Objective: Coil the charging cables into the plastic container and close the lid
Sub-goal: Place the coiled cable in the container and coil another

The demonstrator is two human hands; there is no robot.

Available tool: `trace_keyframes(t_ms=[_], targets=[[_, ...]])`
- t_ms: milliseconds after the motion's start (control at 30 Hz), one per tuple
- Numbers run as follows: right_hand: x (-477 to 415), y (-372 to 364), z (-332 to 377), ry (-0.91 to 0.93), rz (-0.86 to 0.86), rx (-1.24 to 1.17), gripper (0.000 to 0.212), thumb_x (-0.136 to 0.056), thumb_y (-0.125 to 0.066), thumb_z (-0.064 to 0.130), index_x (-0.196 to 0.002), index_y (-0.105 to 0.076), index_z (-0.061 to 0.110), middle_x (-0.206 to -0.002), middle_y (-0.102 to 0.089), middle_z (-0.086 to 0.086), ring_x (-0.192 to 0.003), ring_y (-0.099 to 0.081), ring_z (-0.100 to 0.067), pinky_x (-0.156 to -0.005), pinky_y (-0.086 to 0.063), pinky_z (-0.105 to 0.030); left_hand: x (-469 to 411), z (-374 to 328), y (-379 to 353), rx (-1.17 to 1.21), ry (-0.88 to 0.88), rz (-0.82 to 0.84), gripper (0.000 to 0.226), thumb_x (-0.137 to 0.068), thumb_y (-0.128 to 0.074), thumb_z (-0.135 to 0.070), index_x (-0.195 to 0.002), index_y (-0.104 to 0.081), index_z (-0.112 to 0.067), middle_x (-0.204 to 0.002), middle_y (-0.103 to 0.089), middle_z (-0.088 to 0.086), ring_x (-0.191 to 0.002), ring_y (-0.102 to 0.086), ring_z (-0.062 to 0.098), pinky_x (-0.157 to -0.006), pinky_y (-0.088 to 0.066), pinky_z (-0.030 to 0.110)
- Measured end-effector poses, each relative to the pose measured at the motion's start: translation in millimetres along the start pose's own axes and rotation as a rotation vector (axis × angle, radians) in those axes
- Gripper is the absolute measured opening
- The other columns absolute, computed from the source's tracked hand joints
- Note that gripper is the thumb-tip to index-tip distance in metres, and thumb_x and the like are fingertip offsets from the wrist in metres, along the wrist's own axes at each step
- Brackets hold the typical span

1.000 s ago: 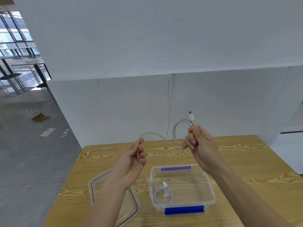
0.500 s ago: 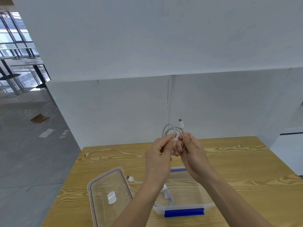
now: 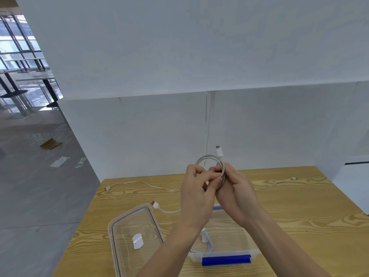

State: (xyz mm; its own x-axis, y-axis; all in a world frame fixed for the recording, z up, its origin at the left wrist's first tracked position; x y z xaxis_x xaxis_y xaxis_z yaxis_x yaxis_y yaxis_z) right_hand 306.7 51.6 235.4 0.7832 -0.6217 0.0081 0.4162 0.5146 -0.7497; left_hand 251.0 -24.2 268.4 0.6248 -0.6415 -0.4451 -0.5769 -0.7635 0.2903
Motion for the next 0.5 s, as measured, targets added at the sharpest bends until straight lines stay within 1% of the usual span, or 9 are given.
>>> trace_keyframes(t_ms=[67,133,167,267,333,400,500], targets=[[2,-4,1,0.003,-0.014,-0.065,0.031,-0.101,-0.033,0.021,-0.090,-0.055,0.002,-0.081,-0.056,-0.011,-0.082,-0.056,-0.021,-0.080,-0.053,-0.032,-2,1,-1,-0.018,0.001,0.024,0.011,-0.085,-0.068,-0.016,-0.089,-0.075,-0.022,-0.087,-0.044,-0.009,-0.067,-0.048,0.002,-0.060,-0.038,0.010],[2,-6,1,0.004,-0.040,-0.105,0.031,-0.100,-0.034,0.021,-0.091,-0.056,0.002,-0.077,-0.056,-0.009,-0.075,-0.060,-0.018,-0.071,-0.056,-0.028,-3,1,-1,-0.043,-0.009,0.045,0.011,-0.085,-0.068,-0.016,-0.091,-0.075,-0.022,-0.087,-0.044,-0.008,-0.065,-0.047,0.003,-0.060,-0.037,0.009],[3,-6,1,0.003,-0.057,-0.108,0.031,-0.100,-0.034,0.022,-0.090,-0.056,0.002,-0.076,-0.056,-0.008,-0.073,-0.061,-0.017,-0.069,-0.056,-0.027,-3,1,-2,-0.049,-0.016,0.060,0.011,-0.085,-0.067,-0.016,-0.091,-0.075,-0.021,-0.088,-0.044,-0.007,-0.065,-0.047,0.003,-0.060,-0.037,0.009],[2,-3,1,-0.004,-0.085,-0.079,0.033,-0.100,-0.036,0.029,-0.083,-0.053,0.005,-0.079,-0.051,-0.007,-0.080,-0.054,-0.020,-0.082,-0.049,-0.033,-3,1,-3,-0.040,-0.030,0.114,0.011,-0.086,-0.067,-0.016,-0.092,-0.075,-0.018,-0.090,-0.045,-0.005,-0.067,-0.049,-0.001,-0.060,-0.037,0.007],[2,0,-1,-0.011,-0.091,-0.035,0.036,-0.100,-0.036,0.032,-0.078,-0.051,0.007,-0.076,-0.048,-0.007,-0.080,-0.050,-0.021,-0.082,-0.047,-0.036,-2,1,-3,-0.045,-0.043,0.154,0.010,-0.087,-0.066,-0.016,-0.092,-0.075,-0.016,-0.092,-0.044,-0.004,-0.066,-0.048,-0.002,-0.060,-0.037,0.007],[1,2,-1,-0.002,-0.097,0.003,0.035,-0.100,-0.036,0.030,-0.075,-0.049,0.008,-0.074,-0.048,-0.007,-0.078,-0.048,-0.022,-0.081,-0.045,-0.036,-1,3,-4,-0.069,-0.058,0.188,0.011,-0.087,-0.066,-0.017,-0.095,-0.074,-0.017,-0.095,-0.045,-0.003,-0.065,-0.048,0.000,-0.062,-0.038,0.006],[-1,7,3,0.012,-0.121,0.018,0.034,-0.100,-0.036,0.028,-0.075,-0.049,0.010,-0.073,-0.047,-0.005,-0.080,-0.046,-0.024,-0.083,-0.040,-0.038,4,4,-5,-0.114,-0.101,0.210,0.019,-0.088,-0.064,-0.019,-0.105,-0.071,-0.025,-0.101,-0.044,-0.004,-0.071,-0.049,0.003,-0.066,-0.041,0.007]])
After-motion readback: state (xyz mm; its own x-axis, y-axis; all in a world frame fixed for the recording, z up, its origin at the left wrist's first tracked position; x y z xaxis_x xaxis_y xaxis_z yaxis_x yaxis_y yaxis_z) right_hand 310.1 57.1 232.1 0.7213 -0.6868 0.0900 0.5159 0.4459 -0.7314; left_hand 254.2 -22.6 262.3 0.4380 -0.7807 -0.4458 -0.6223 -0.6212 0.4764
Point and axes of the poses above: each hand's wrist, its own x-axis away from the middle knuckle, its own y-axis out of the back of the hand, z = x × y, the point moved 7 cm from there along -x, towards the middle knuckle
